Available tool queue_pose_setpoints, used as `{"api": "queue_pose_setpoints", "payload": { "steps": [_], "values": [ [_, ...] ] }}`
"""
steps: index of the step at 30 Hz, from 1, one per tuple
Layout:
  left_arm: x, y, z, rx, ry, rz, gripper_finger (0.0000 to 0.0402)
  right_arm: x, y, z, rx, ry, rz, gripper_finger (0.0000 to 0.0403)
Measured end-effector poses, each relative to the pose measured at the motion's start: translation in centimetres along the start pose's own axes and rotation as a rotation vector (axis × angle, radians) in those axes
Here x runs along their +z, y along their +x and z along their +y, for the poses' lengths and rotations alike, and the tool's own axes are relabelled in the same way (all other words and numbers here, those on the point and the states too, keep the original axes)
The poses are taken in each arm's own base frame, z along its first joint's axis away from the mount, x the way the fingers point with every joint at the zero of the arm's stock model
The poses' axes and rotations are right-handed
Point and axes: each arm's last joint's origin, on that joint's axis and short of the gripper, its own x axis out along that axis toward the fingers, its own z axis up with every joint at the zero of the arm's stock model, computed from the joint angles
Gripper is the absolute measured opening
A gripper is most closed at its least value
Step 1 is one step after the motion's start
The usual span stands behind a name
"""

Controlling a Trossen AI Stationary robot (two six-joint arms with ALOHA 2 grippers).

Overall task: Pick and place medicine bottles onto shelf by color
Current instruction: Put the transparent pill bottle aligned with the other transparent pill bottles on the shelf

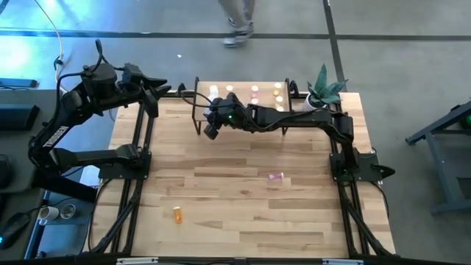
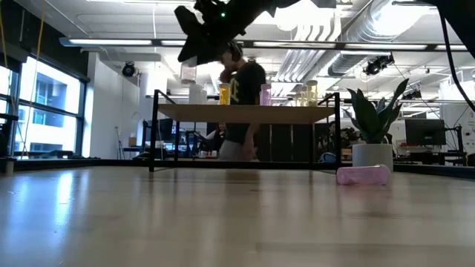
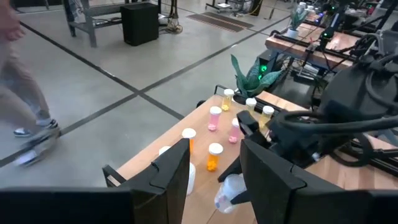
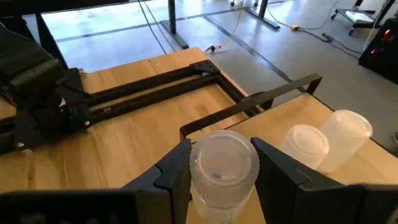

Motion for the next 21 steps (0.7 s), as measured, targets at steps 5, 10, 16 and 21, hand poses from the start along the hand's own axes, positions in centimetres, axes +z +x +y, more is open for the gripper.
{"api": "queue_pose_setpoints", "payload": {
  "steps": [5,10,16,21],
  "values": [
    [0.0,0.0,0.0,0.0,0.0,0.0,0.0131,-0.4,0.5,-0.1,-0.005,-0.012,0.014,0.0128],
    [0.0,0.0,0.0,-0.001,0.0,0.0,0.0131,-1.1,1.2,-0.6,-0.011,-0.026,0.045,0.0128],
    [0.0,0.0,0.0,0.0,0.0,0.0,0.0131,-1.2,1.7,-1.4,-0.016,-0.008,0.051,0.0128],
    [0.0,0.0,0.0,0.0,0.0,0.0,0.0131,-1.1,1.9,-1.8,-0.004,-0.002,0.052,0.0128]
  ]
}}
